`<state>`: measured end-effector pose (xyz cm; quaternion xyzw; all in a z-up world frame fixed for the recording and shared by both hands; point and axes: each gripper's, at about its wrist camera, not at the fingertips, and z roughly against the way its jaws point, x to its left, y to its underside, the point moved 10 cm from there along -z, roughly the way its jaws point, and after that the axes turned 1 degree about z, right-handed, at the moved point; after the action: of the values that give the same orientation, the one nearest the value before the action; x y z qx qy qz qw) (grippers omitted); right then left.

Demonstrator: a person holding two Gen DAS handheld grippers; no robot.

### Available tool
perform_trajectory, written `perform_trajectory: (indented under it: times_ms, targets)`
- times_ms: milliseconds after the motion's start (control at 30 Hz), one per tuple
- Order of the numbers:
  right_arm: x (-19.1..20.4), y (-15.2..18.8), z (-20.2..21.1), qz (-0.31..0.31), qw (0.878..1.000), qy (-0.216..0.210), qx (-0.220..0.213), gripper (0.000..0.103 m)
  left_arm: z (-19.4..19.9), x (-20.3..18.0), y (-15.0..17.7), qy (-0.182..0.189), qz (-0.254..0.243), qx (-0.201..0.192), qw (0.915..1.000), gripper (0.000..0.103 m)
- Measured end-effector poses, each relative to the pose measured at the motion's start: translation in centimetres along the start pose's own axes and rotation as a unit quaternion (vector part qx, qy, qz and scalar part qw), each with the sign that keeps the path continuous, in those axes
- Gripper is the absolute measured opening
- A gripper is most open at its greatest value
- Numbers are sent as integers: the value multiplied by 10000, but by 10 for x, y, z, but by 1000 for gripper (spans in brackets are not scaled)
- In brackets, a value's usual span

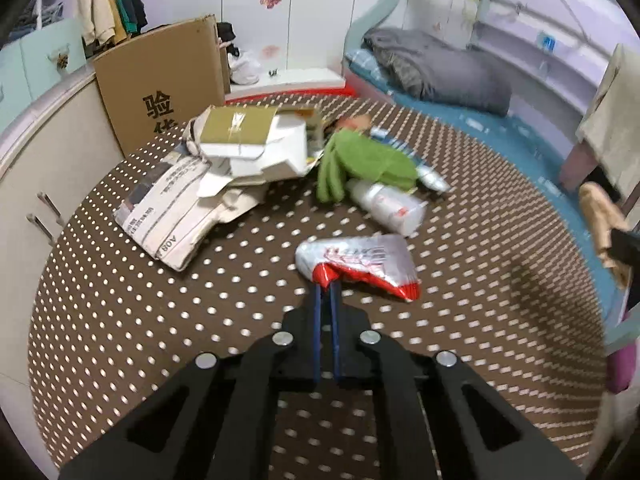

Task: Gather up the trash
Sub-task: 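Carry the red wrapper and beige cloth to the clear bin and release them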

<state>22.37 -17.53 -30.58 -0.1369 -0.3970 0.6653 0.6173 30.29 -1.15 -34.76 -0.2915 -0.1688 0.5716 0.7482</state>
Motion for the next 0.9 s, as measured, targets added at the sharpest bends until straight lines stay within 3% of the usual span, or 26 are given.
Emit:
perform_trajectory:
  times_ms: [133, 267, 300, 333, 400, 667, 700, 733, 767, 900]
  targets:
    - [-21, -2, 15, -150, 9998, 92, -130, 25, 10, -20, -1, 117, -73, -115, 9998, 3]
    - [-35, -1, 25, -240, 9994, 159, -176, 25, 4, -31, 1, -101, -256, -90, 9996, 8]
    - [-38, 0, 27, -250, 9994, 166, -183, 25, 2, -31, 2, -187, -293, -58, 9994, 23]
    - [-40, 2, 30, -260, 9993, 182, -190, 25, 2, -33, 1, -222, -320, -67, 9992, 53]
    - [-44, 4, 33, -284, 9992, 199, -195, 25, 5, -36, -2, -340, -459, -231, 9981, 77]
    - [-49, 7, 33, -344, 9990, 190, -189, 25, -5, -63, -7, 148, -418, -138, 9989, 77]
    - [-49, 7, 33, -337, 9991, 184, -186, 25, -7, -66, -7, 194, -419, -117, 9989, 70]
    - [-48, 6, 34, -338, 9991, 179, -190, 25, -11, -70, -6, 265, -425, -44, 9987, 51]
    - [-49, 6, 34, -337, 9991, 180, -196, 25, -17, -74, -4, 322, -417, 69, 9986, 40]
    - [-53, 7, 36, -375, 9989, 208, -209, 25, -17, -87, -6, 580, -379, 76, 9976, 18]
